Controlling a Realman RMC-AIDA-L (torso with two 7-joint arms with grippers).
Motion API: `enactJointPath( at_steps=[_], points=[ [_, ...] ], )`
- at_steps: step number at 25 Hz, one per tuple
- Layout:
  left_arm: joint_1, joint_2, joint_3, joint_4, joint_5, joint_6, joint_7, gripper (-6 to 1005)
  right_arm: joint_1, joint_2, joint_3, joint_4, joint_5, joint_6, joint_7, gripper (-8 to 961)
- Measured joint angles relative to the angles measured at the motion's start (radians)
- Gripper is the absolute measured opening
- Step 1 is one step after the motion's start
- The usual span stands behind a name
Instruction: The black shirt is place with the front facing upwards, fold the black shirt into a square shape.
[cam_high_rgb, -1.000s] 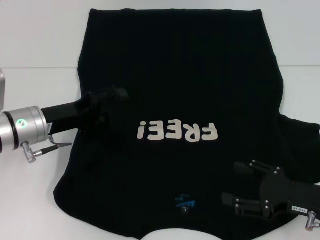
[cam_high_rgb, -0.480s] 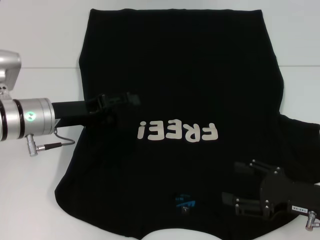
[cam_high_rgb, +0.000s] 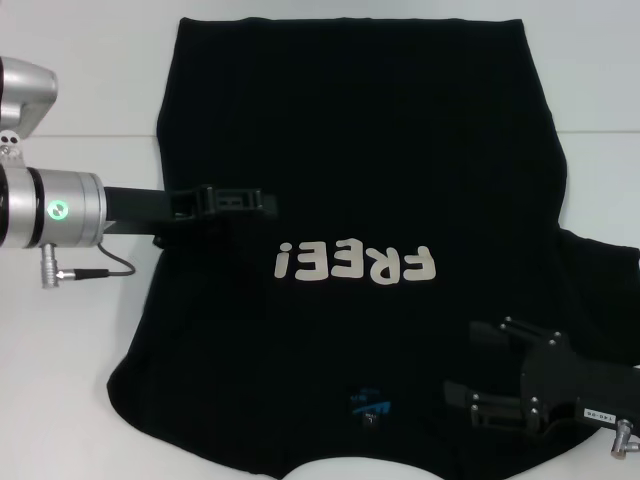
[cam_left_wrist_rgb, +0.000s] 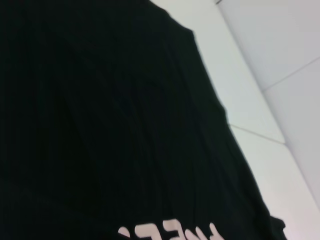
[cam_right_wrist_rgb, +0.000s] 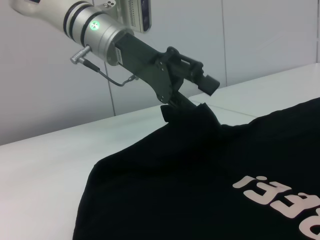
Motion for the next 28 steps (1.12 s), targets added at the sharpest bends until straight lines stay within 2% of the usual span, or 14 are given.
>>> enactJointPath(
  at_steps=[5,18,23,28],
  points=[
    [-0.020,0.004,0.005,0.010,0.024,0.068,0.016,881,0.003,0.000,0.000,0.000,0.000,0.001,0.001,915],
    [-0.017,0.003,-0.015,-0.008,-0.001,0.098,0.004,876,0.003,0.002,-0.003,0.001,0.000,0.002,0.002,915],
    [-0.011,-0.004,0.023,-0.011,0.001,0.065,0.010,875,0.003,0.002,-0.003,0.005,0.000,0.002,0.000,915],
    [0.017,0.002,-0.025,0.004,-0.011,0.101,0.062,874,0.001,0.000,0.005,0.006,0.000,0.002,0.000,916]
  ],
)
